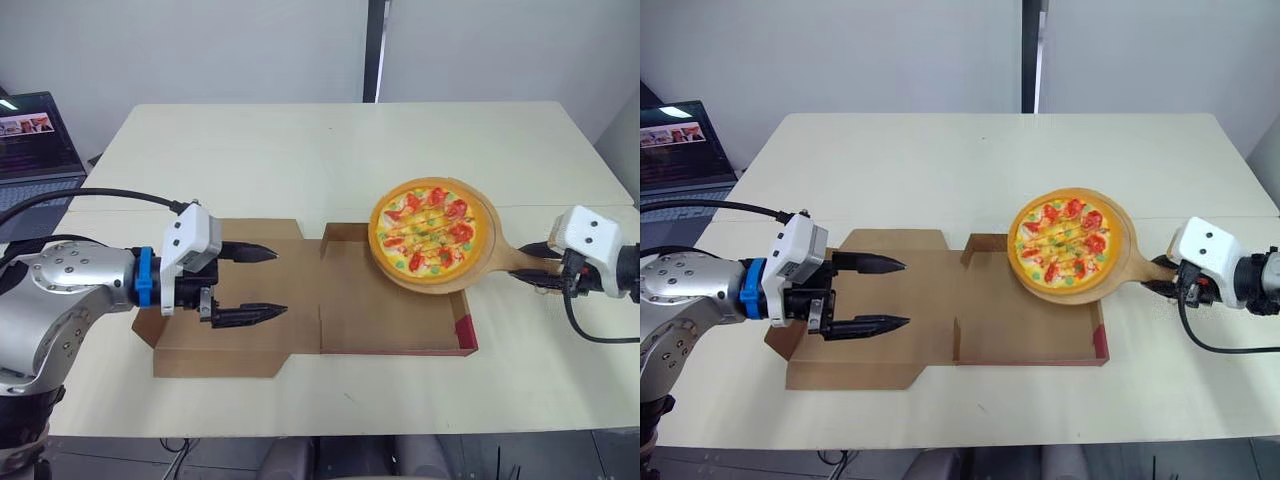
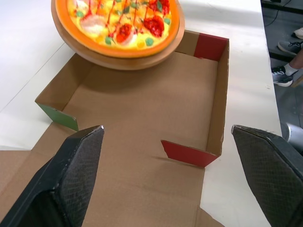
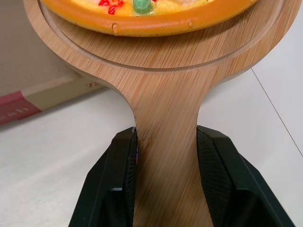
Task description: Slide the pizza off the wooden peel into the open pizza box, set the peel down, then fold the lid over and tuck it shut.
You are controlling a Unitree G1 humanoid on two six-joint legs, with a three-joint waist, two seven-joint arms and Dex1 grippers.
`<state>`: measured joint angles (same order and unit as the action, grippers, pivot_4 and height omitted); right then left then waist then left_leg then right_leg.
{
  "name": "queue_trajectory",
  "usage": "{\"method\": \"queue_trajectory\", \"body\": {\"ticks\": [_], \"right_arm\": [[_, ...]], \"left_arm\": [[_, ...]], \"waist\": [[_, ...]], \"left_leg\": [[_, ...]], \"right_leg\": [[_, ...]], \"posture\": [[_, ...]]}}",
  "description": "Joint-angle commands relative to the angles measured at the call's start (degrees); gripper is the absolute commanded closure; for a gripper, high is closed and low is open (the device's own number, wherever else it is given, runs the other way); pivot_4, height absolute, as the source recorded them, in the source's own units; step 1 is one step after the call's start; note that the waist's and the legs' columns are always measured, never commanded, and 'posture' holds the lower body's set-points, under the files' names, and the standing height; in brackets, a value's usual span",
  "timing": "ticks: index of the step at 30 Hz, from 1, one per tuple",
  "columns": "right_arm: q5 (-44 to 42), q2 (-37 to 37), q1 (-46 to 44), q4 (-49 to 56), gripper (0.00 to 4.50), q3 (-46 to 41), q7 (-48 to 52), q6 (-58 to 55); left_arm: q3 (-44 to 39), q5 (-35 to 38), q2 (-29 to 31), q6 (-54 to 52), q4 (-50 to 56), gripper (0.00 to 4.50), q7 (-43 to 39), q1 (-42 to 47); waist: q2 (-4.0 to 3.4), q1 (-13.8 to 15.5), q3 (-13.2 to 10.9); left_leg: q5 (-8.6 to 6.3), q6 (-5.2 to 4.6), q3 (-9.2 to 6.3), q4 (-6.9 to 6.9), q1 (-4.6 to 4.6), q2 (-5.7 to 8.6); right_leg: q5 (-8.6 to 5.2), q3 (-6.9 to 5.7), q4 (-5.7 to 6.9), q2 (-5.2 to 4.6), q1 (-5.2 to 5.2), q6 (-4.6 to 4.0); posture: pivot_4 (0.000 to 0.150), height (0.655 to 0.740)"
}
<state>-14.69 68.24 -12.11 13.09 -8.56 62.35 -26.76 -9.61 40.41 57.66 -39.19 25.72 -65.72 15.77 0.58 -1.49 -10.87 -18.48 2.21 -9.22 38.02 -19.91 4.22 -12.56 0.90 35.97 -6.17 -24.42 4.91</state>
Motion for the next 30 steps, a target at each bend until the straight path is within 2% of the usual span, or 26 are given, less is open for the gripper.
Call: {"method": "queue_trajectory", "body": {"ticks": [1,18,30], "right_arm": [[1.61,1.83,-3.11,0.51,2.97,-1.45,-0.06,3.48],[6.39,3.14,-6.81,-0.26,2.97,-1.51,0.51,7.12],[11.02,3.14,-9.23,-5.0,2.97,-1.05,-1.18,11.13]], "left_arm": [[-2.18,1.53,1.07,-0.44,2.26,0.0,0.14,0.01],[0.41,0.83,-0.91,0.35,1.78,0.0,0.05,1.1],[1.08,0.34,-2.1,0.94,2.1,0.0,0.58,0.56]], "waist": [[0.0,-0.01,0.0],[0.0,-0.02,0.0],[0.0,-0.04,0.0]], "left_leg": [[0.0,0.0,0.0,0.0,0.0,-0.01],[0.0,0.0,0.02,0.01,0.01,-0.01],[0.0,0.0,0.03,0.02,0.02,-0.01]], "right_leg": [[0.0,0.0,0.0,0.0,0.0,0.0],[0.0,0.01,0.02,0.0,0.0,0.0],[0.01,0.01,0.02,0.0,0.0,-0.02]], "posture": [[0.15,0.735],[0.15,0.735],[0.15,0.735]]}}
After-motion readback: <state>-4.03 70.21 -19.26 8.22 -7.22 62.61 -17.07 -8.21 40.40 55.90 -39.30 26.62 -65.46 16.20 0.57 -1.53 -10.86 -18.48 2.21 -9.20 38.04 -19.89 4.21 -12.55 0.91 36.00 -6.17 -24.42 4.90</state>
